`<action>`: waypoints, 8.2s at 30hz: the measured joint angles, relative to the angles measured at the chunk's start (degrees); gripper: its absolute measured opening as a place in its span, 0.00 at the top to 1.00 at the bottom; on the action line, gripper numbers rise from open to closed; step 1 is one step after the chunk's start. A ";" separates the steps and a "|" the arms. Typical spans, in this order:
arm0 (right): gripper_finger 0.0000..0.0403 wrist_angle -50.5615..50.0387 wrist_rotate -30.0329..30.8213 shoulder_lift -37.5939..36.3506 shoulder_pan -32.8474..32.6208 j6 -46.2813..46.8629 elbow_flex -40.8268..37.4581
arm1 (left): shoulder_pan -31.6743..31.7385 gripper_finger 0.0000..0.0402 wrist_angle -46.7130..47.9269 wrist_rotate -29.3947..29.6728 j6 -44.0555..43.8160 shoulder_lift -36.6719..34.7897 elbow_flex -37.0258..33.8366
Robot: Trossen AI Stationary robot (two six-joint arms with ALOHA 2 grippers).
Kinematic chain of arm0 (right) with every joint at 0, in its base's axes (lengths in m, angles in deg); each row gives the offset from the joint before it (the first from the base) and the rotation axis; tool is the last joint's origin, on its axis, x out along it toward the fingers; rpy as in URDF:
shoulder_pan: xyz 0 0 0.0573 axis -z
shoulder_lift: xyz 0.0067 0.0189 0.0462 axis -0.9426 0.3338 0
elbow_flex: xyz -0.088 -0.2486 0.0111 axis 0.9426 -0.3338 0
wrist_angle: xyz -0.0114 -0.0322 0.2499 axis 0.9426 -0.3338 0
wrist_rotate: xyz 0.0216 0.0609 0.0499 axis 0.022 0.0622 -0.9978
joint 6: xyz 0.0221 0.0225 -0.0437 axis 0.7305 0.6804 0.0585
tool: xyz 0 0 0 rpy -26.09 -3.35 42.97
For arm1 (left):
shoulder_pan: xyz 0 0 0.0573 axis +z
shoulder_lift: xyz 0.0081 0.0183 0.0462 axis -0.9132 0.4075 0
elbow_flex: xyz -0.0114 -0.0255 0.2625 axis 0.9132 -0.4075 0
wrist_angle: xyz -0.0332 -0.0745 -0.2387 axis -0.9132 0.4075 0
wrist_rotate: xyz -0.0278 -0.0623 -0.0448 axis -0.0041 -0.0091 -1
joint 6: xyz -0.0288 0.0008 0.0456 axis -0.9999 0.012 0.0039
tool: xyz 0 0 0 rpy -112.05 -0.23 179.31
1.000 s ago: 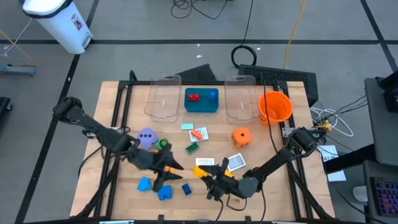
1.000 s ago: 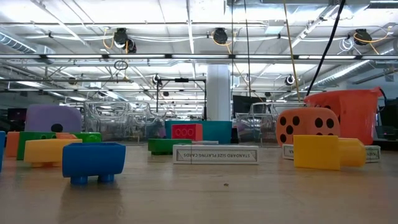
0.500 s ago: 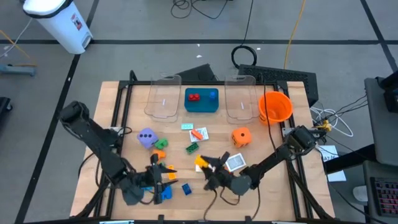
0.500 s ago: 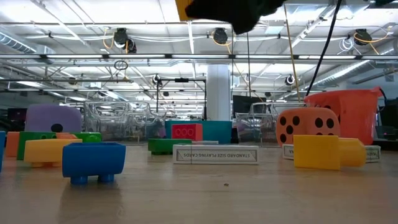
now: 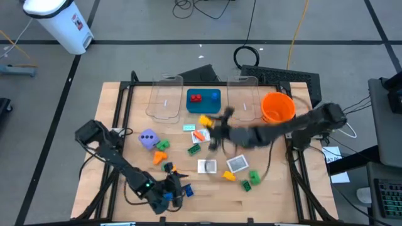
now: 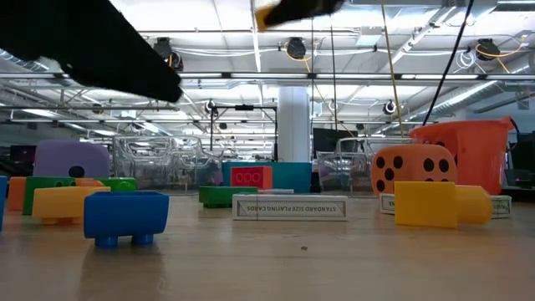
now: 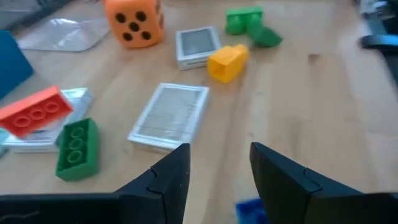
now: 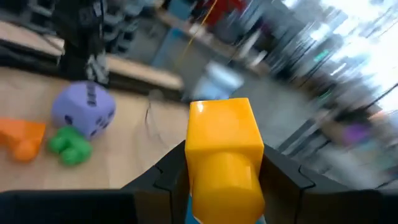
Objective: Pick & Place Toys
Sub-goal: Put the yellow game piece into the blue bin, then put the purple dice into the left transparent bin
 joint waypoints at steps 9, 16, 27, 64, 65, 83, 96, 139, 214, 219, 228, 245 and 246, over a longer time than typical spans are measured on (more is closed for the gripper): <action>0.66 -21.51 -30.68 0.77 23.59 8.78 6.93 | 11.04 0.56 3.18 -6.76 9.39 0.02 0.00; 0.67 -39.54 -34.50 8.48 30.42 1.59 18.49 | 20.83 0.56 2.09 -15.82 16.56 -0.63 0.00; 0.67 -58.90 -35.82 24.09 35.91 -10.63 39.81 | 30.57 0.56 2.44 -23.08 25.85 -18.77 -9.74; 0.67 -52.88 -47.42 27.07 37.49 -6.42 41.17 | 64.35 0.56 -33.21 -60.53 30.75 -51.97 -39.67; 0.67 -52.91 -47.56 27.07 36.65 -6.43 40.66 | 64.35 0.56 -33.25 -60.53 30.54 -51.95 -39.67; 0.67 -51.01 -42.86 17.85 32.11 0.65 20.75 | 64.34 0.56 -31.90 -64.59 28.50 -51.95 -39.65; 0.68 -52.94 -44.84 14.55 35.90 -1.40 32.77 | 66.02 0.56 -33.60 -64.49 30.68 -51.95 -39.63; 0.68 -66.51 -46.30 45.39 41.33 -8.86 57.98 | 67.72 0.56 -31.77 -70.02 31.85 -51.95 -39.60; 0.54 -41.09 -52.11 34.11 24.77 5.84 49.12 | 67.71 0.56 -31.90 -67.30 37.25 -52.06 -39.60; 0.54 -32.97 -43.59 30.57 19.89 9.57 38.40 | 67.71 0.56 -31.91 -67.28 37.25 -52.06 -39.60; 0.54 -5.00 -32.93 14.34 10.36 18.46 7.25 | 67.67 0.56 -31.87 -67.28 37.27 -52.06 -39.60; 0.54 39.75 -32.47 2.10 1.18 20.95 -19.74 | 67.43 0.56 -31.81 -67.30 37.25 -52.06 -39.60; 0.54 39.76 -32.37 2.06 0.73 20.54 -19.75 | 67.40 0.56 -31.82 -67.30 37.25 -52.06 -39.60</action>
